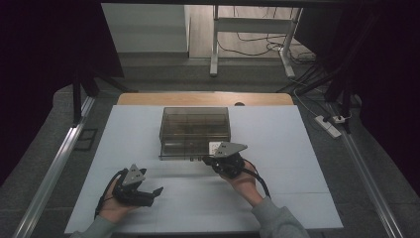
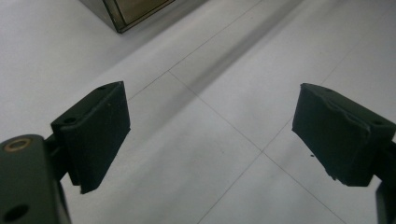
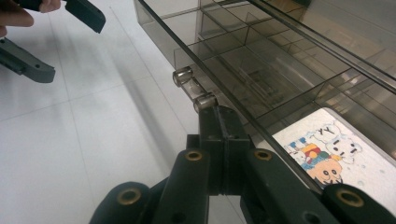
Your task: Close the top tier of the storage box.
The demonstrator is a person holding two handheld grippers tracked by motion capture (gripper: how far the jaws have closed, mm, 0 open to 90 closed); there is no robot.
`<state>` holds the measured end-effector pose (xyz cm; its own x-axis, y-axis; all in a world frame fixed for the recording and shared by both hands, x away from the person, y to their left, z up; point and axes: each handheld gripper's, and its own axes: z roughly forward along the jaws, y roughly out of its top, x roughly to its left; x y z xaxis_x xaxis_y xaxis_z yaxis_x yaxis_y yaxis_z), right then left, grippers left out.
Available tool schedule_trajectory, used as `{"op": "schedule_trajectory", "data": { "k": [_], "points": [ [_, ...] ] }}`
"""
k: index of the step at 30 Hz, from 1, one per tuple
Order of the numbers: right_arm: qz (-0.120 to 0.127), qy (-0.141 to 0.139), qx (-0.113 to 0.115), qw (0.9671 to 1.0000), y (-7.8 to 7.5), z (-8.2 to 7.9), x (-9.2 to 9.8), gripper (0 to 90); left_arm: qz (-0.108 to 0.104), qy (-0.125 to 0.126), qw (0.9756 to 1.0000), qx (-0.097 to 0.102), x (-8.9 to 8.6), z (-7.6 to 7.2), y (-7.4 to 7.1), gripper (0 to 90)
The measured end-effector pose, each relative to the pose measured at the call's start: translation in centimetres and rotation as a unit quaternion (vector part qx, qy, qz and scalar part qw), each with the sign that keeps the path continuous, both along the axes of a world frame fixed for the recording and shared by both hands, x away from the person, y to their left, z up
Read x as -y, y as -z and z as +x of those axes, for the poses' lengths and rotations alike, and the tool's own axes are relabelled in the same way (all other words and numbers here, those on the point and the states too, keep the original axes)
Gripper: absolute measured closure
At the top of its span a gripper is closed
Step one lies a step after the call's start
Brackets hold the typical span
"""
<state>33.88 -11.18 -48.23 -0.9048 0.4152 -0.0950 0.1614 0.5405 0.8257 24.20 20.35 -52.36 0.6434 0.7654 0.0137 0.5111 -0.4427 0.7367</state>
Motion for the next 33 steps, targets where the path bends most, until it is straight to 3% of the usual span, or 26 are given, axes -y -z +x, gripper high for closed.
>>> {"op": "schedule_trajectory", "data": {
  "k": [33],
  "points": [
    [0.014, 0.023, 0.006, 0.9996, 0.4, 1.2, -0.1, 89.6, 0.003, 0.002, 1.0000, -0.001, 0.0, 0.0, 0.1, 11.4]
  ]
}}
